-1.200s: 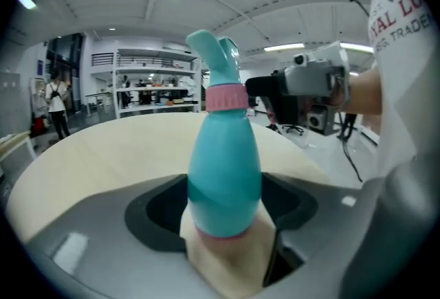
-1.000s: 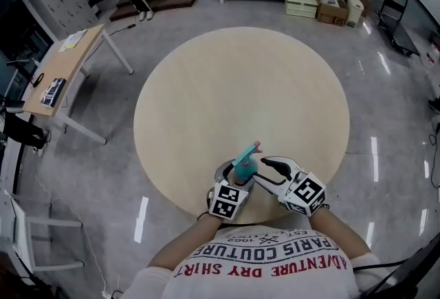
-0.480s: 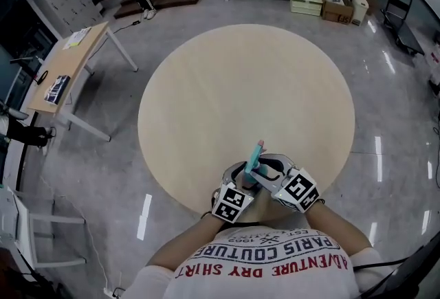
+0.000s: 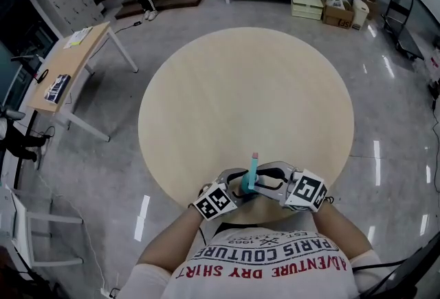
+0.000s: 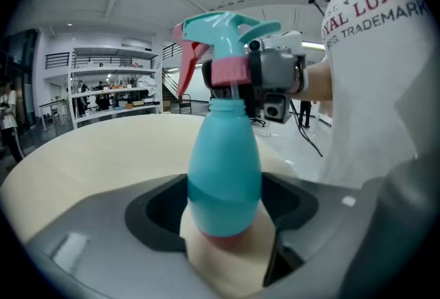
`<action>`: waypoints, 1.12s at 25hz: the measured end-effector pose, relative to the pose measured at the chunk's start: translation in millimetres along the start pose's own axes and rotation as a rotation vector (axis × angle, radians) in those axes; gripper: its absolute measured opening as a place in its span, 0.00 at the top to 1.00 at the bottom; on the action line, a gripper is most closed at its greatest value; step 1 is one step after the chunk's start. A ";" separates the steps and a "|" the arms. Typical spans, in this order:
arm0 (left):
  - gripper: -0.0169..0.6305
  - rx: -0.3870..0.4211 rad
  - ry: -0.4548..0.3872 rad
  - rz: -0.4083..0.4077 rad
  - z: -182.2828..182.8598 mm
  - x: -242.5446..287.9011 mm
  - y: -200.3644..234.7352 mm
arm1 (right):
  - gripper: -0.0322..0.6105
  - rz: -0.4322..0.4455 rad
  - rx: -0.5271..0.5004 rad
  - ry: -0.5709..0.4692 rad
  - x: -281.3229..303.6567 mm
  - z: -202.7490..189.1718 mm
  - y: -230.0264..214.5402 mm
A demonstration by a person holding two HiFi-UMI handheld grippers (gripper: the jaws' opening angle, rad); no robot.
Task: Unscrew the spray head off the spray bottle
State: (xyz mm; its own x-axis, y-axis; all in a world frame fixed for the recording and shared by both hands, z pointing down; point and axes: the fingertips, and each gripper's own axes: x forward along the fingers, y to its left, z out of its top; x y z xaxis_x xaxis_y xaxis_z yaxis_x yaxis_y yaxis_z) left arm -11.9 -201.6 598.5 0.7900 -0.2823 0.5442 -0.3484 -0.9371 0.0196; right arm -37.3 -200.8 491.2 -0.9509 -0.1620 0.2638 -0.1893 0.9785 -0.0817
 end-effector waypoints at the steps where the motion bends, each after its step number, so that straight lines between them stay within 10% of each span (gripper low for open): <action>1: 0.46 -0.005 -0.004 0.009 0.0 0.4 0.5 | 0.74 -0.007 -0.005 -0.025 -3.0 9.7 0.0; 12: 0.46 -0.073 0.009 0.048 -1.1 3.8 26.8 | 0.74 -0.224 -0.085 -0.210 -78.4 138.5 -50.8; 21: 0.46 0.003 -0.025 -0.002 -1.9 6.2 32.1 | 0.74 -0.472 0.127 0.329 -55.9 -25.0 -144.2; 28: 0.46 -0.012 -0.051 -0.054 19.9 7.5 35.5 | 0.74 -0.551 0.312 0.464 -20.8 -99.3 -195.4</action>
State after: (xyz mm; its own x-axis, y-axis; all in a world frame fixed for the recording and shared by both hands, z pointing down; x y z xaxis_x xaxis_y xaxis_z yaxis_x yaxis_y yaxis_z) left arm -8.3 -241.1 586.6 0.8325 -0.2420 0.4983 -0.3106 -0.9488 0.0582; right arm 43.8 -376.0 597.1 -0.5129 -0.4766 0.7140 -0.7298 0.6800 -0.0704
